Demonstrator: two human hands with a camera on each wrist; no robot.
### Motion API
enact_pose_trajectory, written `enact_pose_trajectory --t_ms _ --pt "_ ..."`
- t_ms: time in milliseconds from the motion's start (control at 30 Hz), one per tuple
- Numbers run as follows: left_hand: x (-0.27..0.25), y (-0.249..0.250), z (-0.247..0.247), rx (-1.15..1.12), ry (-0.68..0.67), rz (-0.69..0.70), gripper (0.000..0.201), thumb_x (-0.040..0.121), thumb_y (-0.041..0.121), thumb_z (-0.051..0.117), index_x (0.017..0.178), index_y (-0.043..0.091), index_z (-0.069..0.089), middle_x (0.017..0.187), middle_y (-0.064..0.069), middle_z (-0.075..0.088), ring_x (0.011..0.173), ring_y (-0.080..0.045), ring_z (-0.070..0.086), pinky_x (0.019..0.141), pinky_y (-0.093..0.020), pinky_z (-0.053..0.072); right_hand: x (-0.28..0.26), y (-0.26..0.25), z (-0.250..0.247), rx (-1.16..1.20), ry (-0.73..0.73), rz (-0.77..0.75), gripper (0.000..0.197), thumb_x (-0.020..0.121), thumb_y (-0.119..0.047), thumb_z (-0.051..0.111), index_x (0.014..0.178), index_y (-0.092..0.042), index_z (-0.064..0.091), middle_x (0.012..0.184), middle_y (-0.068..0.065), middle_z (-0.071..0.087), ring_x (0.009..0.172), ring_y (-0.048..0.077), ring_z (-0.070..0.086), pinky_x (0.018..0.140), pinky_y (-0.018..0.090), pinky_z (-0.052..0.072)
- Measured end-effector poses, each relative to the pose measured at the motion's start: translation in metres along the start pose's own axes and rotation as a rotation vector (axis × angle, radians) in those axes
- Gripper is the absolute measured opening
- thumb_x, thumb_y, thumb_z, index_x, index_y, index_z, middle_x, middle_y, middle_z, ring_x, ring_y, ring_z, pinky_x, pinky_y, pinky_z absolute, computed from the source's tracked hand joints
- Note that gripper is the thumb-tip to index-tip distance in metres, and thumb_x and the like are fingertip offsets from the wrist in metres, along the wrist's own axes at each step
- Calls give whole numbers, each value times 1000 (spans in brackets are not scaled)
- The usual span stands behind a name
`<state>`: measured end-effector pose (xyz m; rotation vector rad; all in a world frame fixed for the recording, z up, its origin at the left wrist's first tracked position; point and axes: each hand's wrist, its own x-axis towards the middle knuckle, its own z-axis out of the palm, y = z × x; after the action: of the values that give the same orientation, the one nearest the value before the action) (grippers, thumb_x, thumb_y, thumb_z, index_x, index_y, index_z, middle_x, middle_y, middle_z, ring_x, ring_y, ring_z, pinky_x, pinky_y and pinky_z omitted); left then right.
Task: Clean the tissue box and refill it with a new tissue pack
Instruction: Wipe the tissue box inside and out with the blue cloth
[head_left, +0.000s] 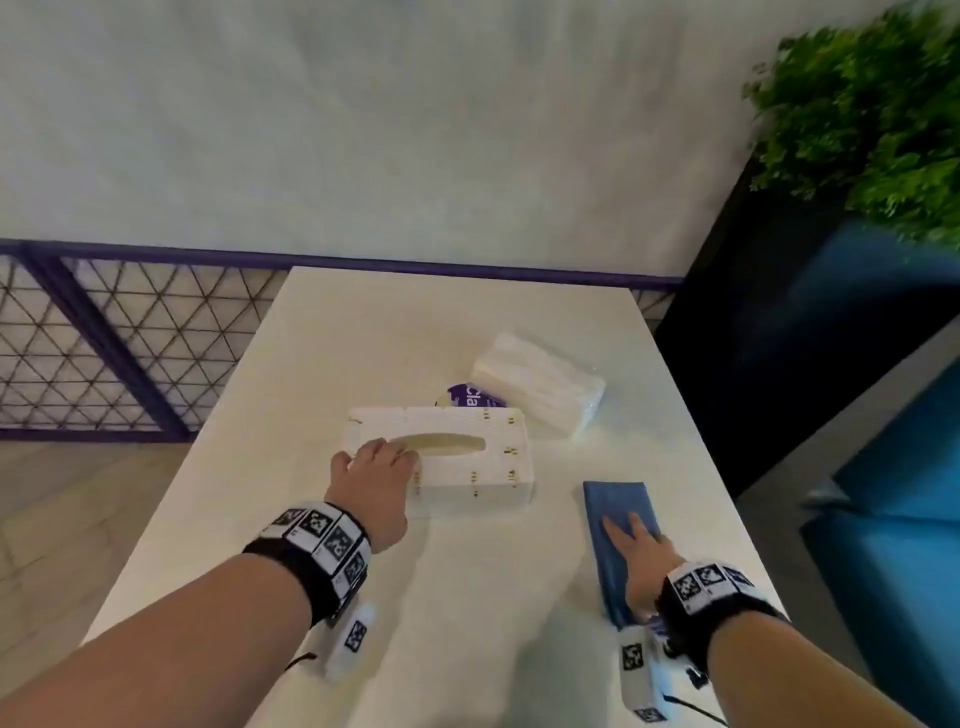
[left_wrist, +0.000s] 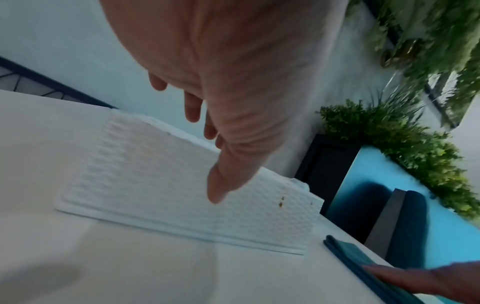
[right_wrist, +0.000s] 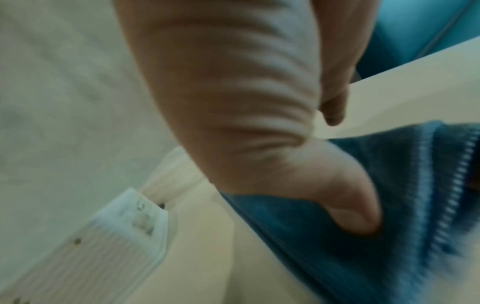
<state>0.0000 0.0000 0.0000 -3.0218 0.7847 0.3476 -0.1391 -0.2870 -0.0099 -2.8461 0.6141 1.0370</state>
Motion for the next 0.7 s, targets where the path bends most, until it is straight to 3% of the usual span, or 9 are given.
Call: enact_pose_trajectory --t_ms 67,133,267,367,400,433,500,600,700 --pt "5 -1 -2 43 4 -49 70 80 25 54 144 23 27 154 1 21 142 -24 15 109 -52 17 -1 -4 3 -70 19 6 98 89 -21 59 150 -25 -17 160 6 -15 149 30 1 120 36 19" --pt "9 -4 -2 89 0 -76 72 78 23 53 144 26 26 155 -4 17 143 -28 11 110 -54 13 -1 -6 6 -89 31 29 101 87 -25 63 150 -27 -16 161 7 -6 147 31 11 118 38 26" --pt "13 -5 0 89 4 -115 68 78 23 54 140 37 29 153 -12 19 143 -33 9 109 -56 11 7 2 16 -70 83 49 81 85 -25 65 149 -24 16 150 5 25 135 28 32 107 40 40" --pt "15 -4 2 27 12 -117 62 82 18 49 137 41 34 153 -9 24 144 -32 8 109 -57 10 4 4 25 -57 177 -7 54 87 -28 58 137 -25 40 149 4 30 141 26 26 113 41 29" --pt "15 -4 2 18 13 -106 60 83 17 48 136 42 35 153 -7 27 145 -31 8 109 -57 9 5 5 27 8 173 -44 43 89 -23 55 131 -22 48 148 5 35 140 26 31 113 39 32" --pt "15 -6 1 12 18 -98 59 84 17 47 136 42 36 152 -6 29 145 -30 8 108 -57 9 5 7 26 100 153 -71 29 89 -15 53 118 -20 55 140 9 47 132 27 44 107 38 40" --pt "16 -10 0 16 20 -79 58 83 20 49 135 43 38 150 -3 33 145 -27 9 108 -58 9 2 9 14 178 163 -75 16 85 -9 52 91 -24 52 110 10 65 105 30 62 81 32 52" --pt "17 -15 -3 23 2 -56 61 78 26 57 134 42 37 143 5 42 144 -21 15 109 -58 8 1 3 -24 466 358 -59 9 84 -18 60 90 -21 55 85 3 64 88 27 64 64 27 44" --pt "20 -20 -8 -6 10 -68 69 72 33 62 135 32 33 132 8 50 139 -17 25 110 -57 9 -11 -45 -74 702 474 -341 11 84 -17 61 89 -25 68 78 -8 69 73 6 69 59 16 50"
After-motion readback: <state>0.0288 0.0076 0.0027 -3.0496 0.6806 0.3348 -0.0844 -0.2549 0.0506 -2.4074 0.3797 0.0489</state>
